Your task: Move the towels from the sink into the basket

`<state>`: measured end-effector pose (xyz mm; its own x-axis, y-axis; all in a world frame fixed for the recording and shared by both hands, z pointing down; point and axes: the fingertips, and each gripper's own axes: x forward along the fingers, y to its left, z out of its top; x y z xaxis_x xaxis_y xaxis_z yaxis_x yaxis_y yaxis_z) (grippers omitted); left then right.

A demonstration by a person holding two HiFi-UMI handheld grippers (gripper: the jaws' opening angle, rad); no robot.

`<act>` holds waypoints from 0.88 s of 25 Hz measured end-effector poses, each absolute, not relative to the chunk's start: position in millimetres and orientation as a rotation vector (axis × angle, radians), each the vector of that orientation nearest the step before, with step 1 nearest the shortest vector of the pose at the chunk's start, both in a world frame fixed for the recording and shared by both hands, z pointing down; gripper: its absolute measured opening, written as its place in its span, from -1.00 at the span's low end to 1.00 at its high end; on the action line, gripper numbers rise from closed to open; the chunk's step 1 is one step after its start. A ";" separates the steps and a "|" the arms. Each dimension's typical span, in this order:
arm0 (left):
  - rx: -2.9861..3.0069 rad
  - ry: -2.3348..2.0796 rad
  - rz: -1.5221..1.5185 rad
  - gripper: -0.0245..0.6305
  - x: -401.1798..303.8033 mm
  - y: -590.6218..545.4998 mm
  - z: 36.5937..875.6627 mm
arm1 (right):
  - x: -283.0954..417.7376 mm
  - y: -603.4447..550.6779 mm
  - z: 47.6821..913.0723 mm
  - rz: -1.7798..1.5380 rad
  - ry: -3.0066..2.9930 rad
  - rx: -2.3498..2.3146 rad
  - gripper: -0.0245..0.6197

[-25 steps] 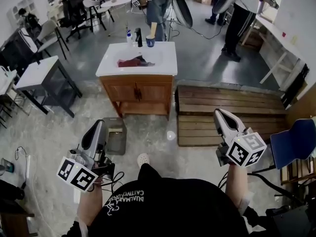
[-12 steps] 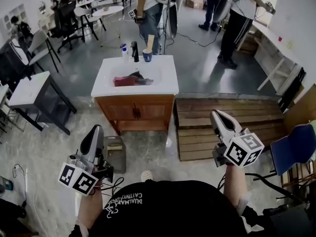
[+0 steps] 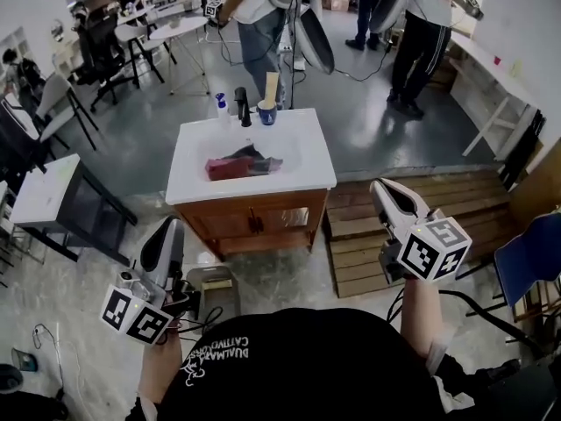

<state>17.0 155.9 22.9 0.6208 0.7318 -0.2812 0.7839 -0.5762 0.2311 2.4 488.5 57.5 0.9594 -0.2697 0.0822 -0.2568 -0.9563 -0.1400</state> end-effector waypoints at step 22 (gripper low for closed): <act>2.465 1.135 -0.078 -0.93 174.0 170.8 59.4 | 190.7 456.2 96.4 -0.366 0.627 -2.987 -0.91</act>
